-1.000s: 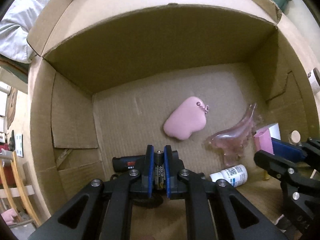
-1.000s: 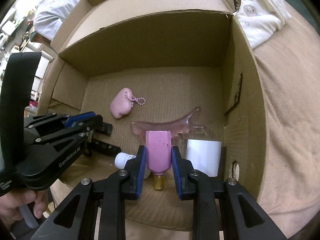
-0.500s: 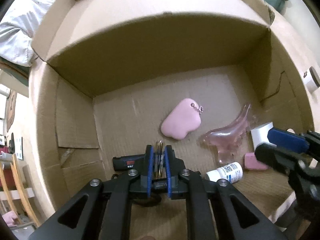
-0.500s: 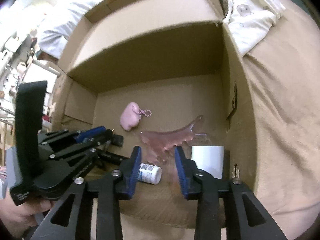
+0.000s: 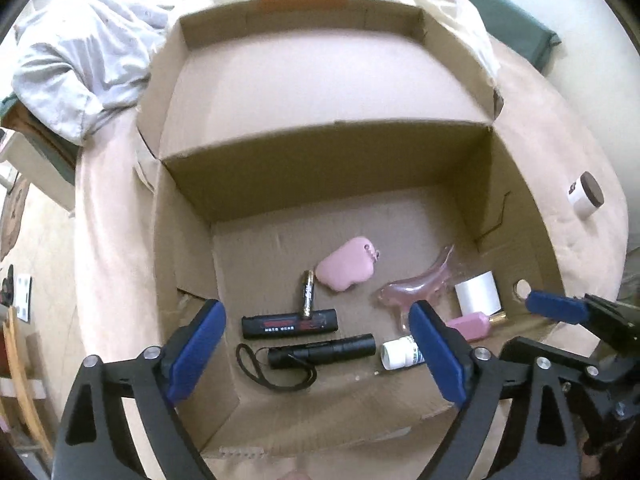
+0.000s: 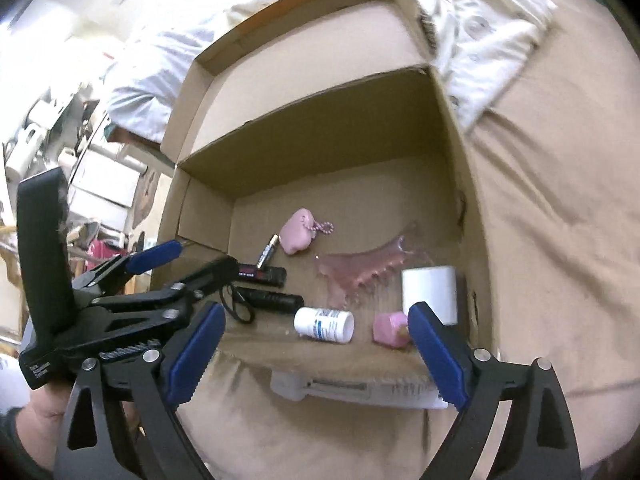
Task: Organize rigid objects
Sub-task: 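Grasp the white earbud case with the left gripper while the right grasps the large pill bottle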
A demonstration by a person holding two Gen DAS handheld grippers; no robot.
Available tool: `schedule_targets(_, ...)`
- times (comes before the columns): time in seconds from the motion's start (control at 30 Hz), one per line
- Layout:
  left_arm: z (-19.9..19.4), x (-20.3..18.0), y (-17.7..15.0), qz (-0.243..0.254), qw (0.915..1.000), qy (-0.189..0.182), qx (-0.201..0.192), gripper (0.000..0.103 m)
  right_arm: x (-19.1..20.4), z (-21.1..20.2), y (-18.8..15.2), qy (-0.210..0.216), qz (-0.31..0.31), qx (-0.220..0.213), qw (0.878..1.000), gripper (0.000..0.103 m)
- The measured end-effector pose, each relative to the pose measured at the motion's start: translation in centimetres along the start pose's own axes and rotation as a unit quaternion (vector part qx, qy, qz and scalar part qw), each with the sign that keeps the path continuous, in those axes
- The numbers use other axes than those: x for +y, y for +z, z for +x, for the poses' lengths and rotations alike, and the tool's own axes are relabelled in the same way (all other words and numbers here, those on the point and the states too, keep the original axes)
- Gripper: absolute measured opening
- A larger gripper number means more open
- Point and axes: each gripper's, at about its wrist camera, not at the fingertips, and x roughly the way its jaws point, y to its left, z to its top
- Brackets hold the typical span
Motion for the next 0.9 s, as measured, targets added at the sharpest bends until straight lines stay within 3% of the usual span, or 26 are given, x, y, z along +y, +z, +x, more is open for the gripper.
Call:
schedule_targets(0.3, -2.1, 0.4, -2.3, -0.027, 0.9996, -0.001, -0.012, 0.093, 0.4, -3.6, -1.9, -0.033, -0.015, -0.023, 0.999, 0.098)
schedule_targets(0.5, -3.6, 1.4, -4.8, -0.061, 0.9976, -0.026, -0.020, 0.093, -0.5, -5.4, -3.9, -0.041, 0.004, -0.044, 0.998, 0.099)
schedule_targets(0.67, -4.3, 2.0, -6.3, -0.077, 0.9967, -0.018, -0.018, 0.093, -1.6, -5.9, -4.5, -0.028, 0.035, -0.045, 0.998, 0.099)
schedule_targets(0.9, -3.9, 1.8, -8.7, -0.085, 0.9956, -0.039, 0.000, 0.089, -1.3, -4.7, -4.9, -0.064, 0.027, -0.021, 0.997, 0.099)
